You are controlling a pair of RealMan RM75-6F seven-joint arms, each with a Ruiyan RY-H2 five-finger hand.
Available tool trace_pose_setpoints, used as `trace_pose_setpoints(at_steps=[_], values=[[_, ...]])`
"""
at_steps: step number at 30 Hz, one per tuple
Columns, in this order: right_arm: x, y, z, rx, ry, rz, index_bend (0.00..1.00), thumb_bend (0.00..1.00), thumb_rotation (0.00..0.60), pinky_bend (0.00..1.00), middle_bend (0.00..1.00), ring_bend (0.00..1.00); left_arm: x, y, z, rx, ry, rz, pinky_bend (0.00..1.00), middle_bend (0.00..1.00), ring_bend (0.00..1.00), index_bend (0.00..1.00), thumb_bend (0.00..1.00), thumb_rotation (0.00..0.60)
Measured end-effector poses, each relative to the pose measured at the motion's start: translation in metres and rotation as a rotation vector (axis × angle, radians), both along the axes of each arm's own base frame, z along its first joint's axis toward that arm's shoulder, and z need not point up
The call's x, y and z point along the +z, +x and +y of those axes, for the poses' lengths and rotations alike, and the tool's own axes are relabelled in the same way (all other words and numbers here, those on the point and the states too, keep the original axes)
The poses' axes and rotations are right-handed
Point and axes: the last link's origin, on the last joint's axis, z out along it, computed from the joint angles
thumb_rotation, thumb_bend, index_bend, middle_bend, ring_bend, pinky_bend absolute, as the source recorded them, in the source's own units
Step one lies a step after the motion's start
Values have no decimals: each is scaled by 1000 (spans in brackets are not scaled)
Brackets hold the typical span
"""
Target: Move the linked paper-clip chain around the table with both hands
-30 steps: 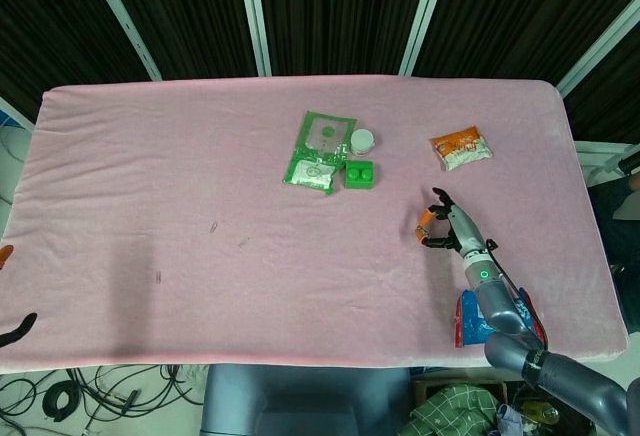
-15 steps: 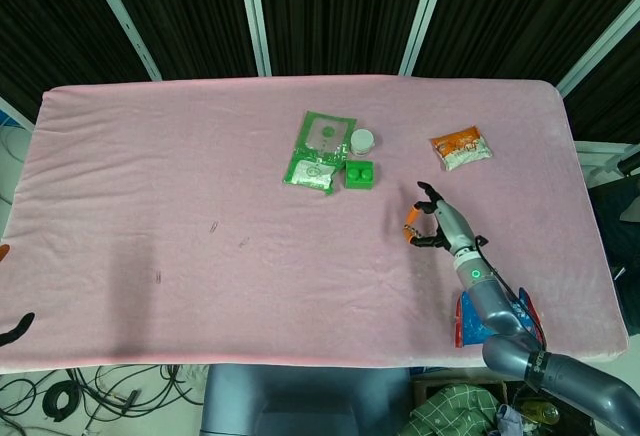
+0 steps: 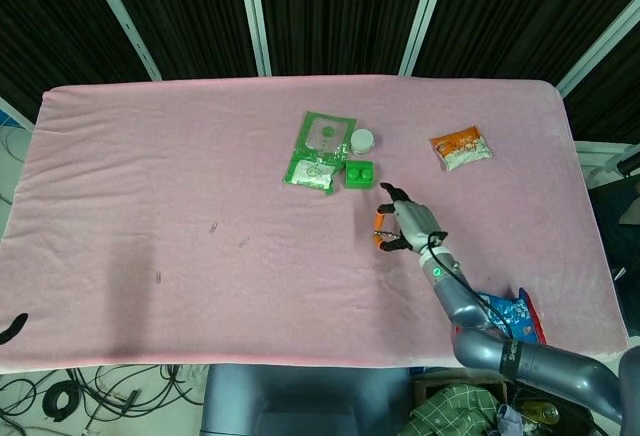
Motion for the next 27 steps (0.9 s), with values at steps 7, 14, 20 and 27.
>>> trace_pose_setpoints(at_steps=[7,14,20,27], values=[[-33,54,-1,14,38,87,642,314,600,210,0,36,3,-1,0,-7,-4,-19,0,5,0,55,214,600],[-59,87,5,-1,75,140,643,314,600,210,0,36,7,-3,-1,-7,1,-28,0,5,0,55,214,600],[-77,110,13,-10,103,172,646,315,600,210,0,35,8,-3,-1,-11,2,-35,0,5,0,55,214,600],[-88,112,16,-22,118,202,648,314,600,210,0,35,12,-4,-3,-14,16,-43,0,5,0,55,214,600]])
